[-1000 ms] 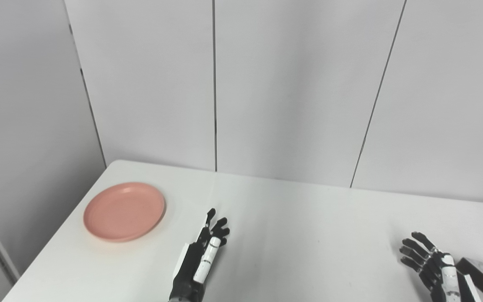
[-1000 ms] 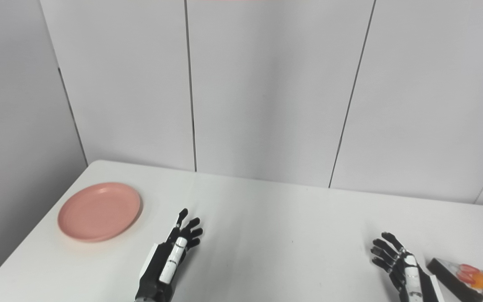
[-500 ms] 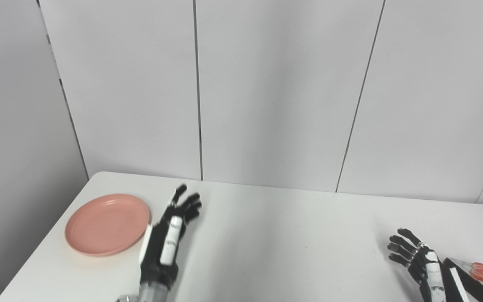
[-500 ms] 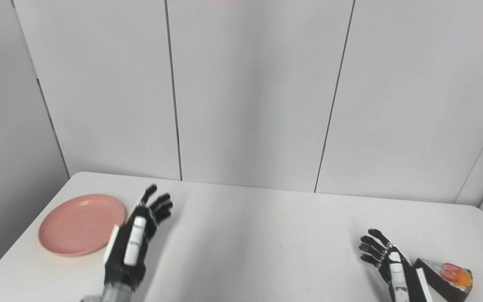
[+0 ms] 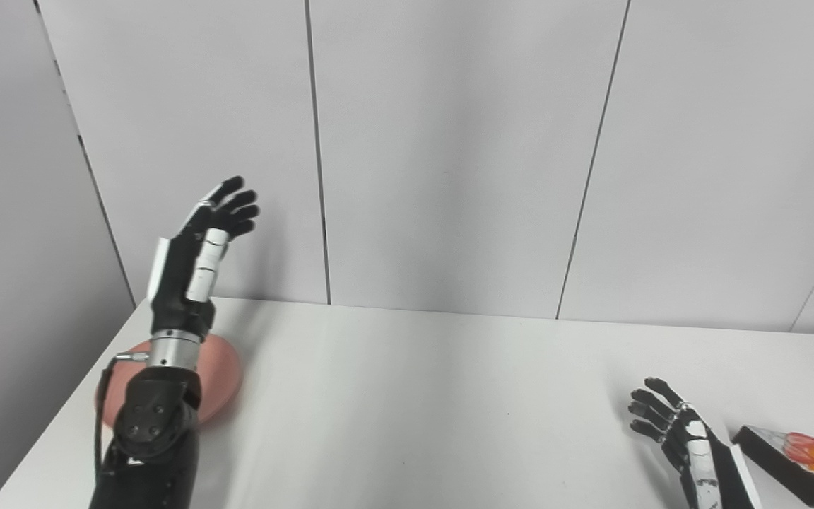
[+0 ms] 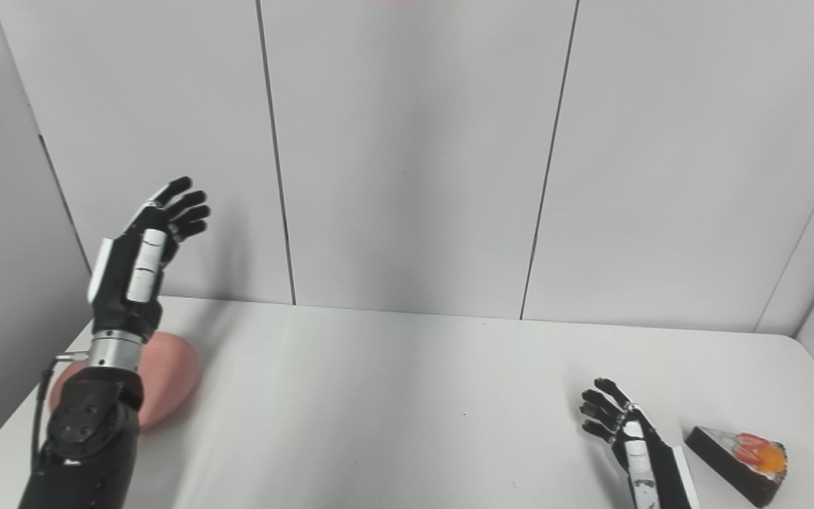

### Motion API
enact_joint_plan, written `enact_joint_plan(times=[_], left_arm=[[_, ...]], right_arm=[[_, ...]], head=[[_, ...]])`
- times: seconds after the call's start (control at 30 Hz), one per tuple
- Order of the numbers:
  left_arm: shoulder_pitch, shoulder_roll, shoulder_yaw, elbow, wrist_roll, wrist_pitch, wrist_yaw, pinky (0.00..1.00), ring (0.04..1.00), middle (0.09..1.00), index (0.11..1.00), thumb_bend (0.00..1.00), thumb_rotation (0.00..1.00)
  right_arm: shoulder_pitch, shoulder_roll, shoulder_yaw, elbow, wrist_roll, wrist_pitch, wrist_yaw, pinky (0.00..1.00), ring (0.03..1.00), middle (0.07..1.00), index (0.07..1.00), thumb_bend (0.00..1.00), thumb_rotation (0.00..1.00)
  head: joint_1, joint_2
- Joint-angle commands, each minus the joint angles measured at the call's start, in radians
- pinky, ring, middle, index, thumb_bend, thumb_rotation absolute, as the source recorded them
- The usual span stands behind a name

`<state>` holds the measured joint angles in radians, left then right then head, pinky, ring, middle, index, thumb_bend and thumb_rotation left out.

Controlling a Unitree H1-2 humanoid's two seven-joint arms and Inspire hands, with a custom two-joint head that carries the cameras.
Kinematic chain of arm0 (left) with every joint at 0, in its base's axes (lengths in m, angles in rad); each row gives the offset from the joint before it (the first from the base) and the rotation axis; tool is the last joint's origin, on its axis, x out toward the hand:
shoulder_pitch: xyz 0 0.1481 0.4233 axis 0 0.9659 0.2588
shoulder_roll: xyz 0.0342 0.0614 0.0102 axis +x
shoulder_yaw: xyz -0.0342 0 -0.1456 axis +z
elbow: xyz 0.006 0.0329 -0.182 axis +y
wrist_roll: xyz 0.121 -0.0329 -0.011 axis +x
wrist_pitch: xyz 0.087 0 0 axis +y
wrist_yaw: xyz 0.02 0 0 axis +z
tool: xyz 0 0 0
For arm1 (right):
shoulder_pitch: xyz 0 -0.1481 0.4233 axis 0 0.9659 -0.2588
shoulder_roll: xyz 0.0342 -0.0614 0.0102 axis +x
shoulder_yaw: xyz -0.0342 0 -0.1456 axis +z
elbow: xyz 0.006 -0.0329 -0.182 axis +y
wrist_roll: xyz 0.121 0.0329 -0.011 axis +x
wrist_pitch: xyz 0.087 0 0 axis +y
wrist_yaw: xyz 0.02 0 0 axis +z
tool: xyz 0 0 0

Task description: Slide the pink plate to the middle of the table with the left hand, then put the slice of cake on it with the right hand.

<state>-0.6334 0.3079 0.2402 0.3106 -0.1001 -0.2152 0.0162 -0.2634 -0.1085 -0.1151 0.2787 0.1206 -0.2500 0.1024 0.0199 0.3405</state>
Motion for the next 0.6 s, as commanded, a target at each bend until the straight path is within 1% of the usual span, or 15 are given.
enact_joint_plan(times=[0.0,0.03,0.07,0.1,0.13,0.2,0.23,0.27,0.3,0.4,0.47,0.53,0.57], left_arm=[[-0.072,0.046,0.008,0.033,0.006,-0.066,0.004,0.86,0.839,0.832,0.808,0.87,0.86],[-0.085,0.063,0.01,0.079,0.024,-0.088,0.016,0.85,0.843,0.836,0.811,0.87,0.87],[-0.104,0.085,0.012,0.138,0.038,-0.113,0.027,0.82,0.835,0.833,0.806,0.88,0.89],[-0.117,0.1,0.013,0.18,0.046,-0.132,0.035,0.82,0.83,0.832,0.805,0.89,0.88],[-0.139,0.122,0.016,0.247,0.049,-0.165,0.037,0.82,0.833,0.834,0.809,0.89,0.88],[-0.169,0.15,0.02,0.34,0.042,-0.216,0.032,0.82,0.843,0.839,0.822,0.9,0.89],[-0.18,0.16,0.022,0.374,0.036,-0.235,0.028,0.81,0.838,0.83,0.822,0.88,0.88],[-0.19,0.171,0.027,0.407,0.027,-0.246,0.025,0.81,0.836,0.826,0.822,0.87,0.88],[-0.197,0.177,0.031,0.429,0.022,-0.251,0.023,0.83,0.833,0.823,0.821,0.83,0.87],[-0.218,0.208,0.04,0.51,0.035,-0.252,0.053,0.82,0.814,0.82,0.815,0.78,0.87],[-0.222,0.223,0.039,0.548,0.044,-0.253,0.067,0.83,0.814,0.826,0.82,0.76,0.87],[-0.223,0.23,0.036,0.577,0.051,-0.253,0.084,0.82,0.799,0.811,0.806,0.71,0.87],[-0.223,0.232,0.036,0.593,0.048,-0.254,0.086,0.81,0.795,0.808,0.803,0.7,0.86]], right_arm=[[0.114,0.058,0.02,0.091,0.013,0.025,-0.006,0.77,0.792,0.788,0.814,0.92,1.0],[0.114,0.058,0.019,0.092,0.012,0.025,-0.007,0.77,0.792,0.787,0.813,0.92,1.0],[0.114,0.056,0.019,0.093,0.011,0.023,-0.006,0.77,0.79,0.786,0.813,0.92,1.0],[0.115,0.055,0.019,0.093,0.011,0.021,-0.005,0.77,0.79,0.788,0.814,0.91,1.0],[0.115,0.053,0.02,0.094,0.01,0.021,-0.004,0.77,0.79,0.789,0.815,0.92,1.0],[0.117,0.05,0.02,0.093,0.011,0.021,-0.002,0.77,0.791,0.793,0.818,0.92,1.0],[0.118,0.048,0.02,0.092,0.011,0.021,-0.002,0.77,0.791,0.793,0.818,0.92,1.0],[0.12,0.046,0.019,0.091,0.012,0.021,0.0,0.77,0.791,0.793,0.818,0.92,1.0],[0.121,0.044,0.018,0.091,0.013,0.022,0.002,0.77,0.791,0.793,0.818,0.92,1.0],[0.123,0.036,0.013,0.092,0.021,0.027,0.009,0.77,0.788,0.79,0.813,0.94,1.0],[0.122,0.029,0.009,0.097,0.027,0.026,0.015,0.77,0.788,0.79,0.812,0.93,1.0],[0.12,0.021,0.006,0.102,0.035,0.025,0.023,0.77,0.792,0.793,0.815,0.93,1.0],[0.12,0.018,0.005,0.105,0.042,0.025,0.028,0.78,0.793,0.794,0.816,0.93,1.0]], head=[[-0.001,-0.002],[0.001,-0.002],[0.003,-0.002],[0.003,-0.002],[0.005,0.001],[0.008,0.004],[0.008,0.004],[0.013,0.006],[0.014,0.007],[0.031,0.01],[0.041,0.01],[0.046,0.01],[0.048,0.011]])
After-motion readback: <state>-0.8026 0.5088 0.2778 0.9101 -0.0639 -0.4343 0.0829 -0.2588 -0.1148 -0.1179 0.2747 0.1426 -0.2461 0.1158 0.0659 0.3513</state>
